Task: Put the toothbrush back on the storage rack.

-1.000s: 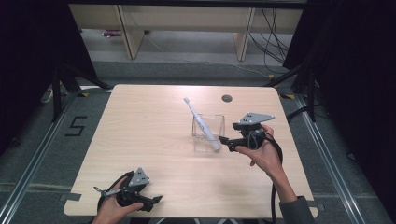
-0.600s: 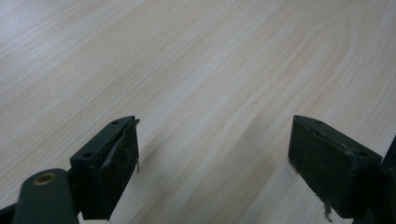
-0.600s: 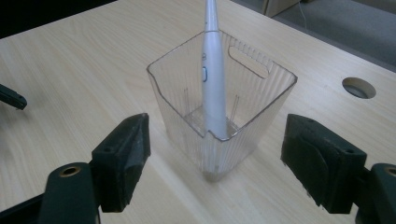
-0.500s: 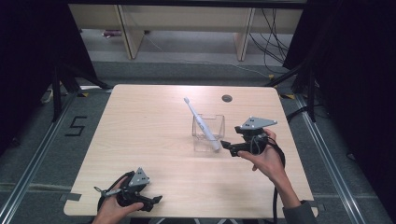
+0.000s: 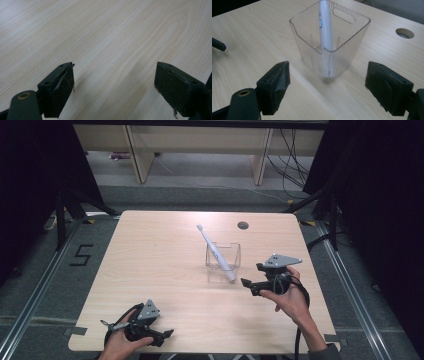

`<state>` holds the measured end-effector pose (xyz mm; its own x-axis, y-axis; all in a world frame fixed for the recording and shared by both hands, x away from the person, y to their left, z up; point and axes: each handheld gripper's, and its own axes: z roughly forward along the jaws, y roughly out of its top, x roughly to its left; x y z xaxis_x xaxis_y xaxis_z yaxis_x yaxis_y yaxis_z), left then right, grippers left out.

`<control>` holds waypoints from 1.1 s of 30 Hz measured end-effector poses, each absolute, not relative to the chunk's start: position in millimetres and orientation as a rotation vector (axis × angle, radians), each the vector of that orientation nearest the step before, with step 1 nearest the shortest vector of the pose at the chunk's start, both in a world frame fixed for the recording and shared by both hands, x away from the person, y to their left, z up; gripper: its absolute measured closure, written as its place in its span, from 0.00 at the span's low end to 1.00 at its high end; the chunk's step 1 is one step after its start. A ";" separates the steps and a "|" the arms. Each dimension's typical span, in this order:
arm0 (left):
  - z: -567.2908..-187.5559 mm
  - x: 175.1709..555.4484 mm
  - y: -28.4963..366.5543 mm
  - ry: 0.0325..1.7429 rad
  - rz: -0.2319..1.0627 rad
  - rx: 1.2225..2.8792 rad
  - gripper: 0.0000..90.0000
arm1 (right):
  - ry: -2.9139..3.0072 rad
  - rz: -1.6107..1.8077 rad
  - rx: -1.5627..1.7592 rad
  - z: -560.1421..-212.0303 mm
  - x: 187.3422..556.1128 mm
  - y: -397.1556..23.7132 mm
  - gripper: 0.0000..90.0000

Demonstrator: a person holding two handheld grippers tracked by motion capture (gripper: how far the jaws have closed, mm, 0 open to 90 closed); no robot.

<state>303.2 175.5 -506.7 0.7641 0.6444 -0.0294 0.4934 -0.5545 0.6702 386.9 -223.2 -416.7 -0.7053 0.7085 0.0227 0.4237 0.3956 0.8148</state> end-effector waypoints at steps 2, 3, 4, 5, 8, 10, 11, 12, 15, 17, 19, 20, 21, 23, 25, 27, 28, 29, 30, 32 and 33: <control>-506.6 303.4 175.8 0.841 0.286 2.281 0.17 | 2.316 1.219 0.987 -418.3 384.9 -225.0 0.23; -506.8 303.4 175.6 0.841 0.285 2.280 0.17 | 2.333 1.222 1.013 -419.0 382.9 -224.8 0.23; -506.8 303.9 175.7 0.840 0.279 2.285 0.17 | 2.314 1.226 0.986 -420.5 383.5 -225.6 0.23; -506.6 303.8 175.6 0.843 0.279 2.285 0.17 | 2.318 1.226 0.989 -421.2 382.2 -226.0 0.23; -506.9 302.8 175.3 0.852 0.283 2.274 0.17 | 2.322 1.221 0.976 -424.9 380.6 -227.4 0.23; -506.9 302.5 175.1 0.858 0.283 2.271 0.17 | 2.340 1.218 0.987 -426.3 379.0 -228.2 0.23; -506.8 302.7 175.3 0.852 0.283 2.275 0.17 | 2.330 1.226 1.008 -427.7 377.4 -227.3 0.24; -506.8 302.7 175.2 0.853 0.283 2.274 0.17 | 2.335 1.218 0.981 -428.4 377.9 -228.5 0.24; -506.8 302.7 175.2 0.851 0.282 2.275 0.17 | 2.333 1.212 0.985 -431.1 376.1 -229.2 0.25; -506.7 302.4 175.2 0.855 0.281 2.272 0.17 | 2.340 1.216 1.013 -433.6 374.0 -229.1 0.25; -506.8 302.3 175.1 0.856 0.284 2.268 0.17 | 2.351 1.211 1.024 -436.5 371.9 -229.1 0.24; -506.7 302.3 175.1 0.856 0.284 2.269 0.17 | 2.336 1.209 0.981 -438.8 373.3 -230.4 0.24; -506.7 302.4 175.2 0.853 0.284 2.272 0.17 | 2.355 1.203 1.002 -440.0 371.8 -230.3 0.24; -506.5 302.8 175.4 0.841 0.285 2.277 0.17 | 2.348 1.212 1.012 -443.9 369.6 -230.5 0.24; -506.5 302.8 175.3 0.842 0.286 2.276 0.17 | 2.353 1.198 1.015 -445.7 368.3 -232.2 0.23; -506.6 302.8 175.2 0.842 0.286 2.276 0.17 | 2.363 1.203 1.026 -447.3 366.8 -233.3 0.23; -506.6 302.9 175.3 0.841 0.286 2.277 0.17 | 2.360 1.210 1.034 -448.3 366.1 -234.0 0.23; -506.6 302.9 175.2 0.841 0.286 2.277 0.17 | 2.357 1.219 1.050 -449.6 364.9 -234.1 0.23; -506.6 302.9 175.2 0.839 0.287 2.278 0.17 | 2.353 1.212 1.030 -450.9 365.3 -235.4 0.23; -506.6 302.9 175.2 0.839 0.287 2.278 0.17 | 2.355 1.218 1.045 -453.1 363.7 -236.2 0.23; -506.6 302.9 175.2 0.840 0.287 2.278 0.17 | 2.361 1.206 1.033 -453.8 363.8 -237.6 0.23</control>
